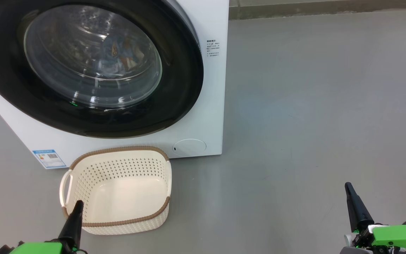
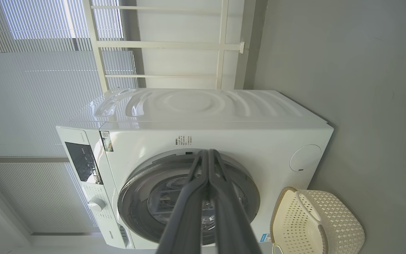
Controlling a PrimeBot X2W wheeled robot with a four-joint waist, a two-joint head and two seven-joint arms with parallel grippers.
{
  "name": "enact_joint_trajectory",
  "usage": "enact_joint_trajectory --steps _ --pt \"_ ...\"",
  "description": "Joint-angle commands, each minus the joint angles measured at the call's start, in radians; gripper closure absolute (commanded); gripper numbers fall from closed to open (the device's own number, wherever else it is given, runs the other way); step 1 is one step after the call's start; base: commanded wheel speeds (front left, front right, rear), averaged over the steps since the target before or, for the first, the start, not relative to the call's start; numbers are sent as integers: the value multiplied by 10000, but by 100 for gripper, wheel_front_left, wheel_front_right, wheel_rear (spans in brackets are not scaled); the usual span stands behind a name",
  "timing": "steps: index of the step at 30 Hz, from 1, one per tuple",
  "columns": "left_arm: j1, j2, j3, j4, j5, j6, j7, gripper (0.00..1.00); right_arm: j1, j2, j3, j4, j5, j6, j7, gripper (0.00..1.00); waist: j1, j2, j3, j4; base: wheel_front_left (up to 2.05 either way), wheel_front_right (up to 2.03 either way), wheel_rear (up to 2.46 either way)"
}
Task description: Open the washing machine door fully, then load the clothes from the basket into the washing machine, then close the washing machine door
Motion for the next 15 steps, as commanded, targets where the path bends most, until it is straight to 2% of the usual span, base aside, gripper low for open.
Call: enact_joint_trajectory --steps 1,15 --pt "-426 113 349 -187 -7 -29 55 100 -399 -120 232 -284 103 -11 75 100 0 0 0 0 0 0 0" --pt "-426 111 354 -187 -3 -29 59 100 -399 -120 233 -284 103 -11 75 100 0 0 0 0 0 0 0"
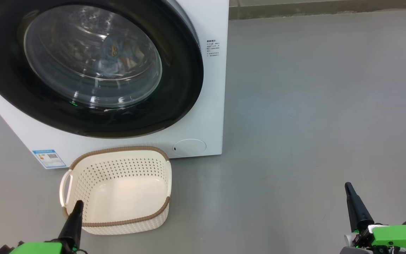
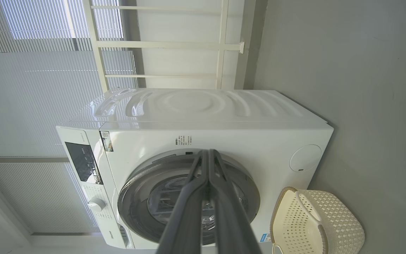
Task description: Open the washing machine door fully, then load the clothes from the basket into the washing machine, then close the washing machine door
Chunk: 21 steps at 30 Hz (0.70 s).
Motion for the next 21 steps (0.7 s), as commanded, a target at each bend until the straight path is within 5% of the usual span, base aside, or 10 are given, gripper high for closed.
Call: enact_joint_trajectory --steps 1,21 --pt "-426 114 350 -187 -5 -29 59 100 -399 -120 233 -284 103 -11 75 100 0 0 0 0 0 0 0" --pt "-426 111 354 -187 -2 -29 62 100 -399 -120 233 -284 103 -11 75 100 0 0 0 0 0 0 0"
